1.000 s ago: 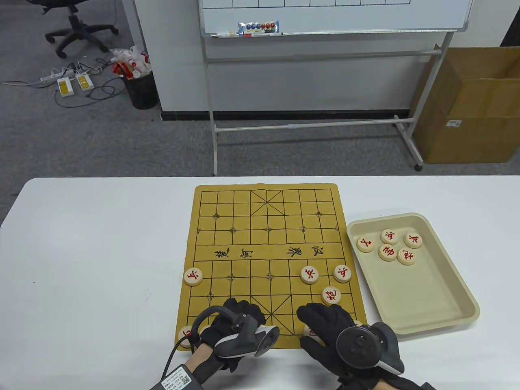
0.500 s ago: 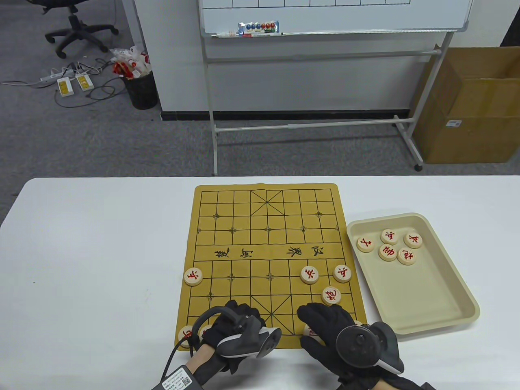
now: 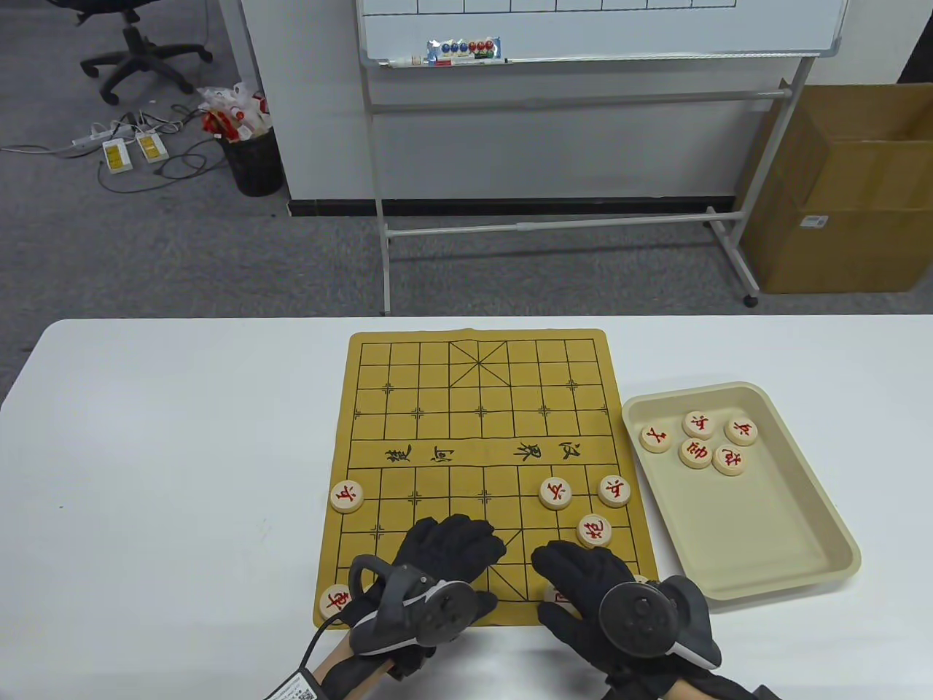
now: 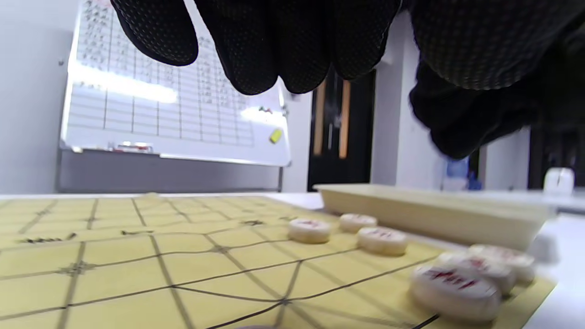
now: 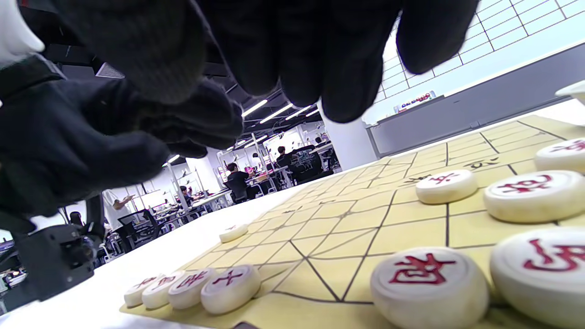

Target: Set up Chinese chess pieces

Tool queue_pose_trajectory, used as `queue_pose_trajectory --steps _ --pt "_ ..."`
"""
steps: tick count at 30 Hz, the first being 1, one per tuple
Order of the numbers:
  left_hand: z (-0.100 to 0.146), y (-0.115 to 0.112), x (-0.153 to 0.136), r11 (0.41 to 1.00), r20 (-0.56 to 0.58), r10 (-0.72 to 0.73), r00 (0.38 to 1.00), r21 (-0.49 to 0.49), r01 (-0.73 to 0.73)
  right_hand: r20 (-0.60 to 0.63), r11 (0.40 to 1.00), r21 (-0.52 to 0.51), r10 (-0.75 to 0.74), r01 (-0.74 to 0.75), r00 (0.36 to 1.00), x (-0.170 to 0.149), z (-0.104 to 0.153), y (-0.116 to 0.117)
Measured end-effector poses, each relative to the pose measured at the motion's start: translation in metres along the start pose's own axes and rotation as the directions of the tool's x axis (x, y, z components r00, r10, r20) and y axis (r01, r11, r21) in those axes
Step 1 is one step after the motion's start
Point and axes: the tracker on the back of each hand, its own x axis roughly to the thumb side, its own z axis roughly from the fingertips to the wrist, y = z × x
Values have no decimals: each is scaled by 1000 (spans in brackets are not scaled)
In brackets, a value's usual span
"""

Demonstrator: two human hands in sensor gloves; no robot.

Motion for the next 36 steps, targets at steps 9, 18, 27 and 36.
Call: queue_pose_trajectory --steps 9,18,27,36 --pt "3 -6 5 994 17 100 995 -39 -99 -17 1000 -11 -26 26 1000 -5 -5 -13" --pt "4 -8 5 996 28 83 996 -45 -82 -302 922 34 377 -386 875 -91 -78 -102" --pt "6 -5 3 994 30 112 993 -19 -112 -427 781 434 618 -450 660 -197 -149 -52" --pt "8 0 2 991 34 132 991 -9 -132 -337 667 570 722 -479 605 -221 -169 -13"
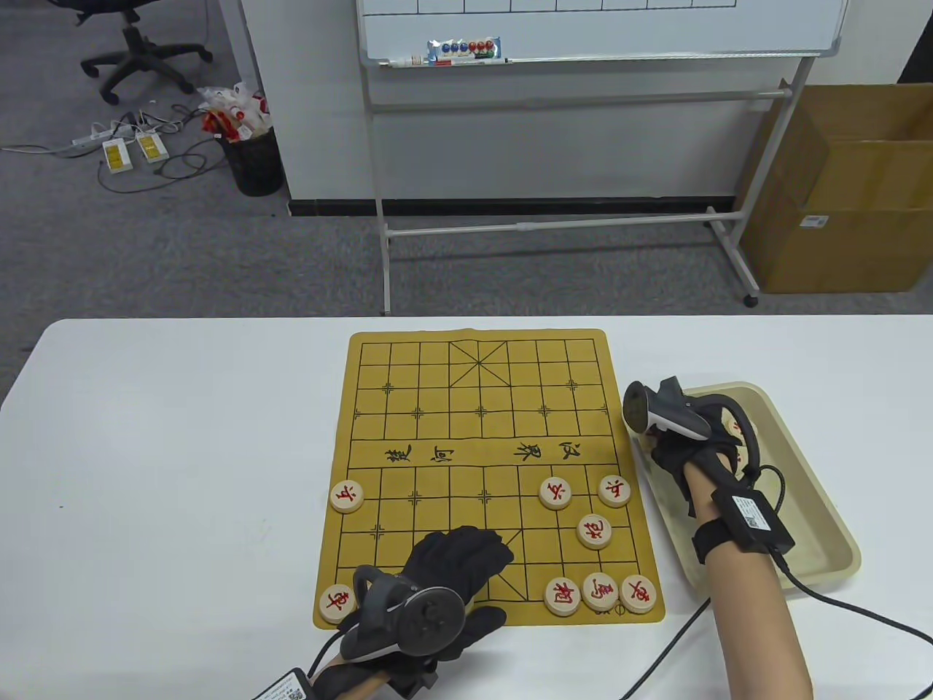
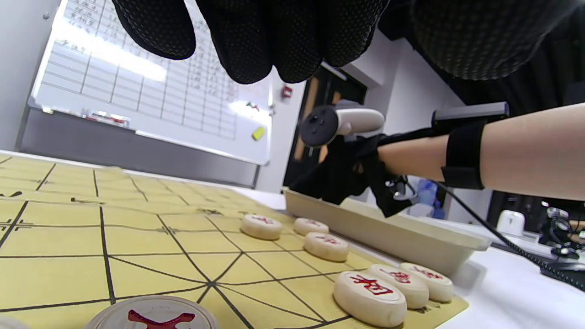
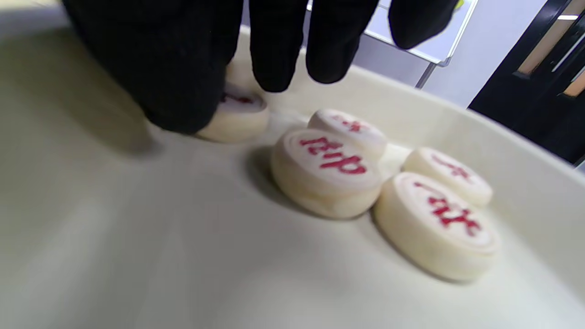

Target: Set up Chinese chess pieces

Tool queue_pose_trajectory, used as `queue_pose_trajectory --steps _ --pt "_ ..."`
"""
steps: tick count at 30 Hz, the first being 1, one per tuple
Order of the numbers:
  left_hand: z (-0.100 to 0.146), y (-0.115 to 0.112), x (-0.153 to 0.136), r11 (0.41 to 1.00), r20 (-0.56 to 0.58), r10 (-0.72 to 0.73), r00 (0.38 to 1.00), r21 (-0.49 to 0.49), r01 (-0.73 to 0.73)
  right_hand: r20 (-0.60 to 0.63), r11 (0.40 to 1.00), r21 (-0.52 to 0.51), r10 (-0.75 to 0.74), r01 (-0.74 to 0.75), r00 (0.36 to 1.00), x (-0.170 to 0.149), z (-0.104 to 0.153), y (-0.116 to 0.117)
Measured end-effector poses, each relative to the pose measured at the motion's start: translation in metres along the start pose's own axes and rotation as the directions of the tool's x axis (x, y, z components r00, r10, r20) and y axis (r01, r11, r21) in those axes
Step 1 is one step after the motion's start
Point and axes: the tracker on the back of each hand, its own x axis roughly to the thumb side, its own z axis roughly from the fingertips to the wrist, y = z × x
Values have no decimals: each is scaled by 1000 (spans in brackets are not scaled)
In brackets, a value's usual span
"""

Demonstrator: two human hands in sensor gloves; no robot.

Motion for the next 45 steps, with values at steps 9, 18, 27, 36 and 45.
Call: queue_pose_trajectory --steps 9,18,27,36,45 --pt "0 1 -1 1000 -6 3 1000 10 -3 4 996 -86 11 -10 1000 1 -1 6" --pt "-1 4 -9 1000 -39 0 999 20 1 86 958 -285 -2 26 996 -5 65 -49" --pt "-1 9 -14 999 -64 -4 998 52 7 437 944 -302 11 135 900 76 177 -61" --pt "-1 11 -15 998 -76 -12 997 63 16 612 973 -227 108 43 784 163 214 -7" --pt "-3 8 -16 997 -70 -71 995 28 73 613 980 -197 123 0 781 175 207 11"
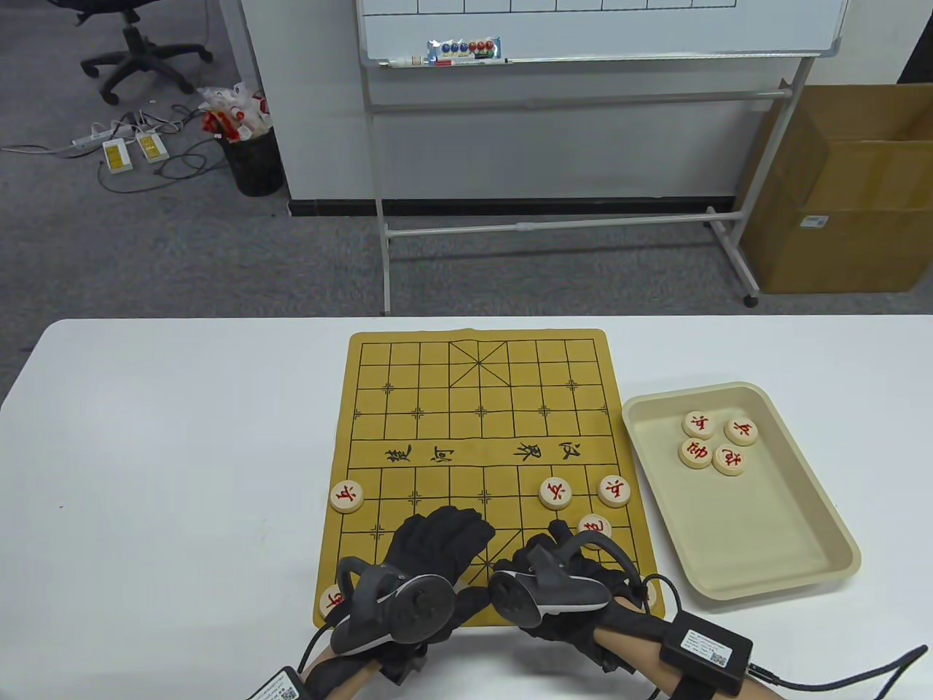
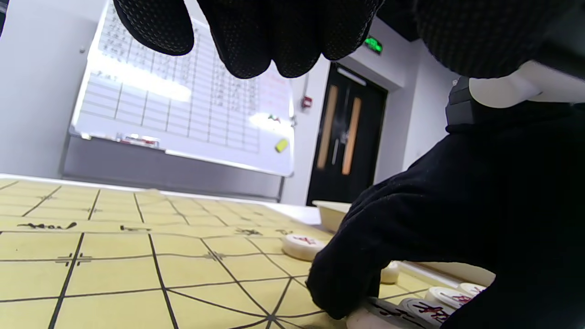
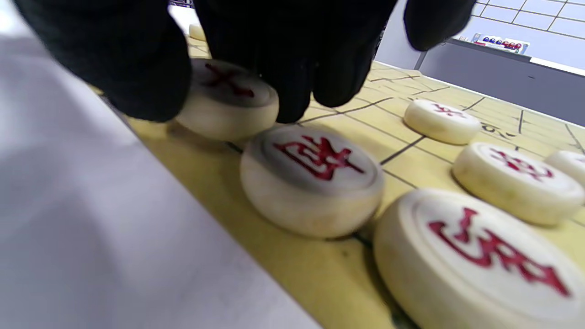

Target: Set up Chinese chess pieces

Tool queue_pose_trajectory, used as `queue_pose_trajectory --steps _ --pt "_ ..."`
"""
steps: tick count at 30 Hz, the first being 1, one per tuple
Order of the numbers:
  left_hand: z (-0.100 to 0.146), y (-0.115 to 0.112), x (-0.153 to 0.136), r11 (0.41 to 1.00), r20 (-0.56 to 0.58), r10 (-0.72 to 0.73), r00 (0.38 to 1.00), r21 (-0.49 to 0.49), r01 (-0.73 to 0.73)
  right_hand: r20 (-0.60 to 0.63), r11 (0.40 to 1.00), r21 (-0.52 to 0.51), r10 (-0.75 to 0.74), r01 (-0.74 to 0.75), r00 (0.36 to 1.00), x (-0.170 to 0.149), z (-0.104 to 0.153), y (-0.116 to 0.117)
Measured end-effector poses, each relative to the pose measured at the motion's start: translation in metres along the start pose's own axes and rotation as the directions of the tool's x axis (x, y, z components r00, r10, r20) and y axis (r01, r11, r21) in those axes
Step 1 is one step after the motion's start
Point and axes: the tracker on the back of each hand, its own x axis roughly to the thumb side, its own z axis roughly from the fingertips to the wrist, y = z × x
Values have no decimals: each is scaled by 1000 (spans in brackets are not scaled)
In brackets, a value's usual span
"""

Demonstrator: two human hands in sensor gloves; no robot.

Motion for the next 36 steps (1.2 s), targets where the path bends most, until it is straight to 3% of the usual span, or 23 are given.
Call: queue_pose_trajectory --steps 5,9,11,15,18,19,20,22,26,30,36 --pt "-1 -1 -1 1000 0 -3 1000 -10 3 -6 1000 -6 -5 5 1000 -1 -1 5" --pt "-1 -2 0 1000 4 3 1000 -7 -3 -44 998 -53 -45 42 998 -15 4 -11" --pt "-1 -2 1 1000 7 5 1000 -6 -5 -95 991 -116 -75 64 993 -34 8 -29" --pt "0 -3 2 1000 13 5 1000 -11 -5 -267 973 -214 -144 86 953 -100 11 -63" --pt "0 -2 3 1000 17 8 1000 -12 -7 -393 963 -251 -198 103 898 -157 12 -70" --pt "0 -2 3 1000 18 12 1000 -13 -12 -474 963 -237 -231 129 850 -189 12 -67" --pt "0 -2 3 1000 19 12 1000 -14 -12 -499 962 -236 -244 141 831 -199 13 -64" --pt "0 -3 4 1000 24 16 1000 -16 -16 -613 949 -237 -311 207 727 -243 15 -44" --pt "1 -3 6 1000 35 22 999 -18 -22 -723 940 -179 -327 292 609 -281 18 -1" --pt "2 -4 8 999 49 28 998 -25 -27 -768 954 -54 -228 295 598 -291 10 28" --pt "2 -5 10 999 55 31 998 -33 -29 -775 964 25 -149 265 614 -291 -1 43"
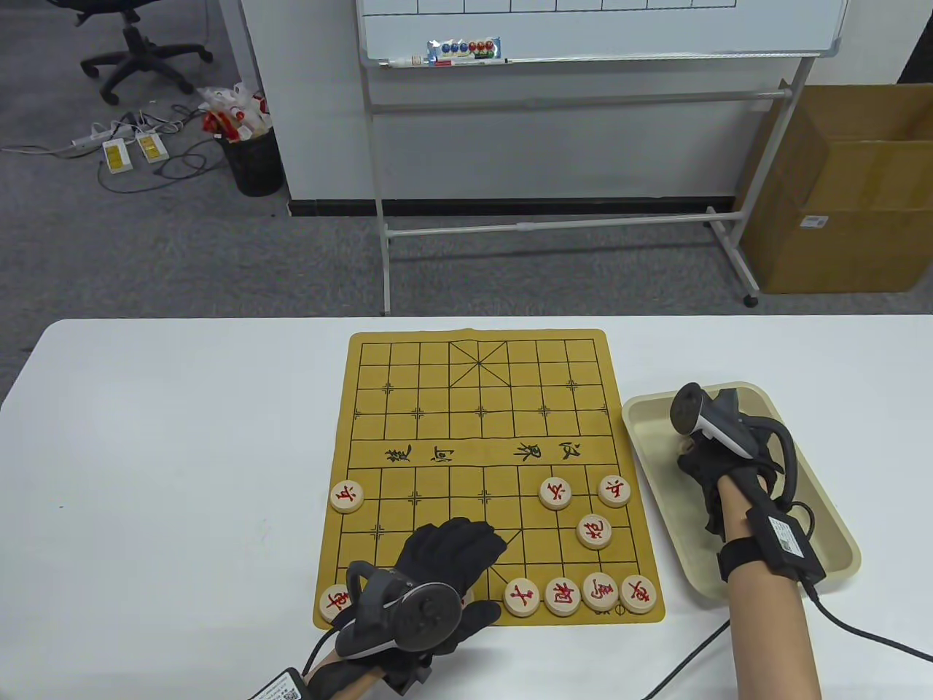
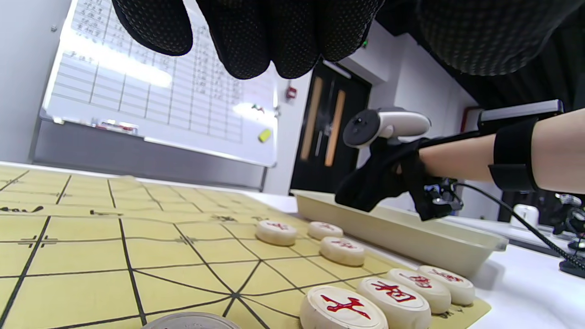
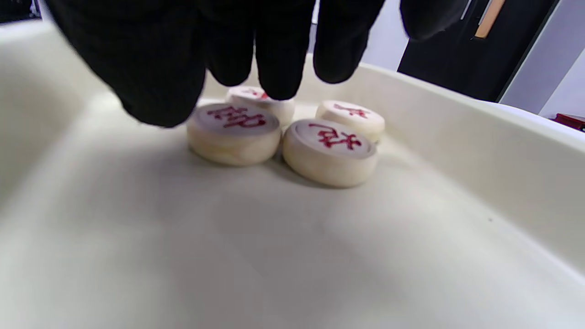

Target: Set up Chinese chess pieces

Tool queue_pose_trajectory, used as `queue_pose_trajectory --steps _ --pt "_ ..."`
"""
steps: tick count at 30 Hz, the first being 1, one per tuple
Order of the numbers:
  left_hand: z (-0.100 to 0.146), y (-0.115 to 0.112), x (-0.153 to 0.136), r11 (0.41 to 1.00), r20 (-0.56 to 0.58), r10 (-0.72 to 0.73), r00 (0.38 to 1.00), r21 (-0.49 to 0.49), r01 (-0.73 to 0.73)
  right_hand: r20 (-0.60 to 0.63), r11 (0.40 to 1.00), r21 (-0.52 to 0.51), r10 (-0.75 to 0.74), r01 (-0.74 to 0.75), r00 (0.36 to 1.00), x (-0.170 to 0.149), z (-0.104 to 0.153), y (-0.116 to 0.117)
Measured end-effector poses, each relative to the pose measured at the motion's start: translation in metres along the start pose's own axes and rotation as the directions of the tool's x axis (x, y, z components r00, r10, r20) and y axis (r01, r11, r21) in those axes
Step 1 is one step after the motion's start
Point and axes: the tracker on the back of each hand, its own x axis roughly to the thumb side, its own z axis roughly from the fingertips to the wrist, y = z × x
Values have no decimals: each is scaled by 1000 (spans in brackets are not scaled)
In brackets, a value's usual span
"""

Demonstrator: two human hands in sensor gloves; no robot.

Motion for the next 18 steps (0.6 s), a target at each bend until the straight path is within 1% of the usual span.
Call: queue_pose_trajectory --steps 2,4,9,11,14,18 --pt "0 0 0 1000 -2 -2 1000 -1 2 4 1000 -4 11 -11 1000 2 -1 4" --pt "0 0 -1 1000 -5 -2 1000 -3 2 -2 999 -45 19 -19 1000 3 -1 5" --pt "0 2 -2 1000 -16 2 1000 -1 -2 5 999 -43 16 -16 1000 3 -3 11" --pt "0 2 -3 1000 -19 3 1000 1 -3 2 997 -81 13 -13 1000 3 -3 13" --pt "-1 2 -4 1000 -21 -1 1000 -2 1 1 997 -70 24 -24 1000 4 -4 13" --pt "-1 2 -4 1000 -22 -1 1000 -11 0 10 995 -88 50 -49 999 6 -3 14"
